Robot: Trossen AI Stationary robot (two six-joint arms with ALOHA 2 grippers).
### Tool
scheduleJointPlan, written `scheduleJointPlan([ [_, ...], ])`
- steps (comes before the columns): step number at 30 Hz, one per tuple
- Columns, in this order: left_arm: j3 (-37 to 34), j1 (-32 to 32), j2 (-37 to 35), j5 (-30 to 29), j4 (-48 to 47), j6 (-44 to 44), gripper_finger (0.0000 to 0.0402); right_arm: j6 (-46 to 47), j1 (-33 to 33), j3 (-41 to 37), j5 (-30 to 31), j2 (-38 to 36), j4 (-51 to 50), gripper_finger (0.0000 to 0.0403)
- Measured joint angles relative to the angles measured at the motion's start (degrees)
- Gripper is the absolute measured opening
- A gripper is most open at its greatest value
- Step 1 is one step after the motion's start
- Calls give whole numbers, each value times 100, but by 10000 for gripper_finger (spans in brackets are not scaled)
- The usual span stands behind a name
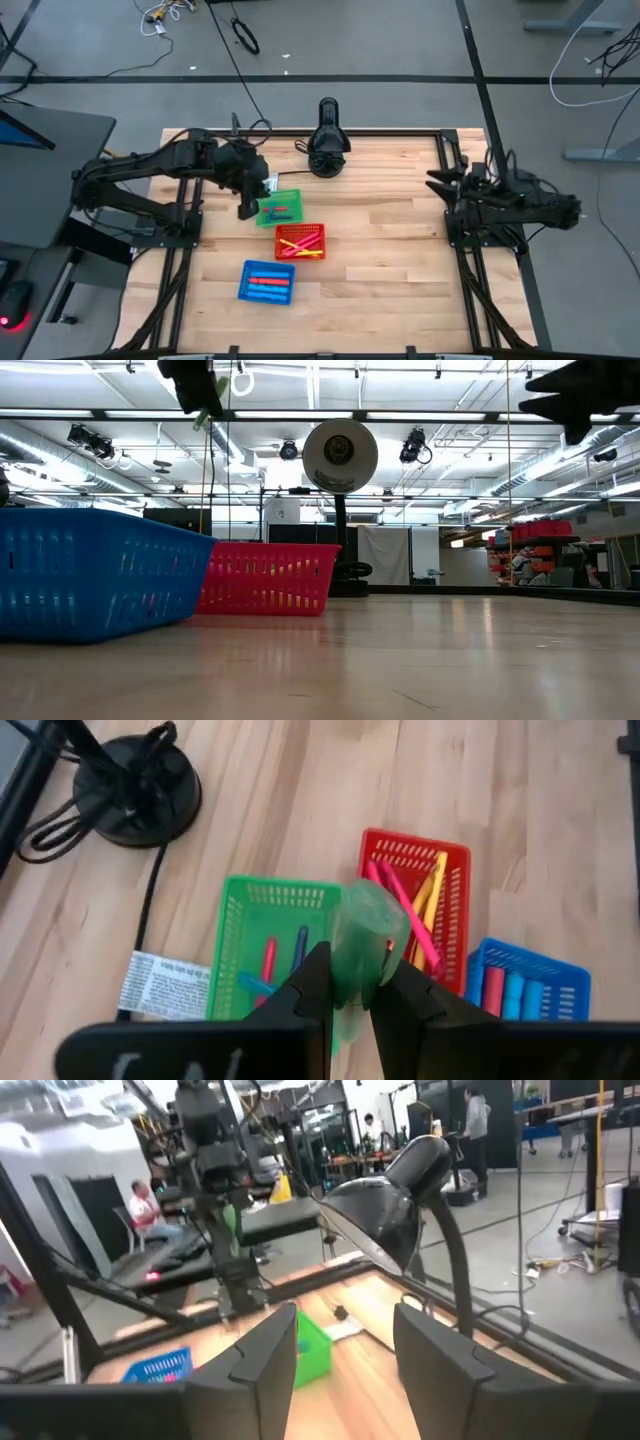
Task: Pick & Place Markers
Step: Put the green pen into the green bin
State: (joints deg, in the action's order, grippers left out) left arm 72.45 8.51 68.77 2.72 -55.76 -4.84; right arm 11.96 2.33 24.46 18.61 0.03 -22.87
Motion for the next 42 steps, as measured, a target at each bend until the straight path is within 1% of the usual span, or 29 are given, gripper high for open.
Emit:
scheduleJointPlan([
  [4, 2, -11, 328, 14, -129, 111, 45, 133, 0, -437, 2, -2, 619, 167],
  [8, 2, -11, 675, 31, -294, 148, 45, 105, 0, -880, -2, -4, 1544, 166],
  [14, 2, -11, 1229, 25, -448, 268, 45, 175, 0, -1614, -4, -4, 2544, 166],
  [17, 2, -11, 1468, -50, -458, 284, 45, 265, 0, -1989, -9, -4, 3050, 166],
  [20, 0, -11, 1629, -244, -459, 379, 45, 391, 1, -2334, -12, -4, 3522, 166],
  [24, 0, -14, 1759, -631, -350, 415, 45, 520, 2, -2362, 0, -4, 3335, 166],
  [27, -97, -11, 1780, -872, 0, 545, 45, 516, 2, -2353, -7, -4, 3323, 166],
  [29, -284, -9, 1775, -868, 362, 553, 45, 552, 2, -2353, -16, -4, 3315, 166],
  [32, -585, -4, 1780, -865, 447, 558, 45, 612, 0, -2353, -93, -4, 3267, 166],
  [36, -1078, -5, 1784, -652, 1016, 652, 45, 734, 0, -2353, -154, -4, 3175, 166],
  [42, -1661, 35, 1834, -629, 1580, 812, 45, 844, 0, -2353, -157, -4, 3123, 166],
])
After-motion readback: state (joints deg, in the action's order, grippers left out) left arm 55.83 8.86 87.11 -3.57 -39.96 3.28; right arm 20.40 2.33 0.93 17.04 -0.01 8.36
